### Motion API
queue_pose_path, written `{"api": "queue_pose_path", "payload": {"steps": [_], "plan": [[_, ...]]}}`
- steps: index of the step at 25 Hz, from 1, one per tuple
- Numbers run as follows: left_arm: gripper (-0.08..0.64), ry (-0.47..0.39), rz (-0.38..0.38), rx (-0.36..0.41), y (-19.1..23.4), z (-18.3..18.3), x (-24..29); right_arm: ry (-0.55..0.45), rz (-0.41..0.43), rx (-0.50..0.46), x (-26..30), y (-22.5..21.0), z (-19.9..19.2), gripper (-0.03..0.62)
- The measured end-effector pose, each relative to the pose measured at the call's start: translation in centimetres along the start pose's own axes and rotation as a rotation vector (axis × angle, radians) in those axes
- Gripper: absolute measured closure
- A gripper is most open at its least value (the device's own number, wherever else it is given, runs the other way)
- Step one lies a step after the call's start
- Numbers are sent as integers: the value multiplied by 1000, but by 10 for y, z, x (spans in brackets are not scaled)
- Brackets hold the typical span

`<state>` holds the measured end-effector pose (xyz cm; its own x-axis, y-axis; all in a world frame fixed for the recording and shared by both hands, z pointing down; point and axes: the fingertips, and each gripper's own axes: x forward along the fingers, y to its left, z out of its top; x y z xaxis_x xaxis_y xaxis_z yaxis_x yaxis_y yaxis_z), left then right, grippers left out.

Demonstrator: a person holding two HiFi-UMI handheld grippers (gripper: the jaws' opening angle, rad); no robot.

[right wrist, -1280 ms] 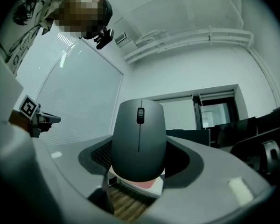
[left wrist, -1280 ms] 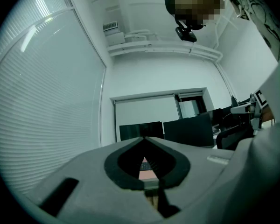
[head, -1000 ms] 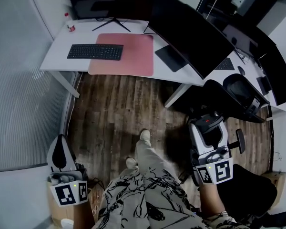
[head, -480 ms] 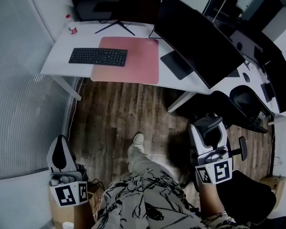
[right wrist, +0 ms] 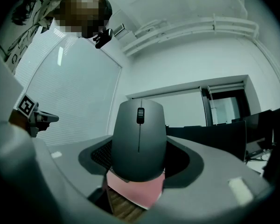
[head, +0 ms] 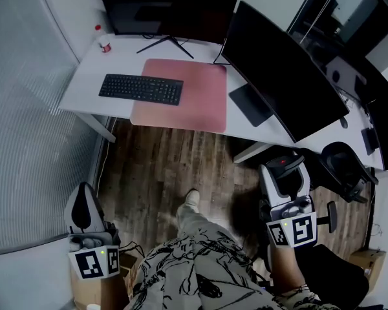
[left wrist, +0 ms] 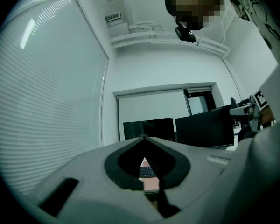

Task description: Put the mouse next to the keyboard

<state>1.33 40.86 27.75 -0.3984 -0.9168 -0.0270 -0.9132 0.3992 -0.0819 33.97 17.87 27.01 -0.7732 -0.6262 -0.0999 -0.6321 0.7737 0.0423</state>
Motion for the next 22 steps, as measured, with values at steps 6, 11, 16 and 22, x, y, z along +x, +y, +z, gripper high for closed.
{"api": "queue_pose_path", "payload": {"steps": [6,11,16,22], "plan": [[560,6,14,3,8,-1,39,2,11,2,45,-12,-6,287],[560,12,14,-5,10,-9,74,5,5,-1,75,-26,-11,287],[560,0,-15,-16,4,-12,107,14,3,-9,98,-40,-17,287],[560,10,-22,-29,-2,-17,130,25,3,-7,116,-50,-21,287]]}}
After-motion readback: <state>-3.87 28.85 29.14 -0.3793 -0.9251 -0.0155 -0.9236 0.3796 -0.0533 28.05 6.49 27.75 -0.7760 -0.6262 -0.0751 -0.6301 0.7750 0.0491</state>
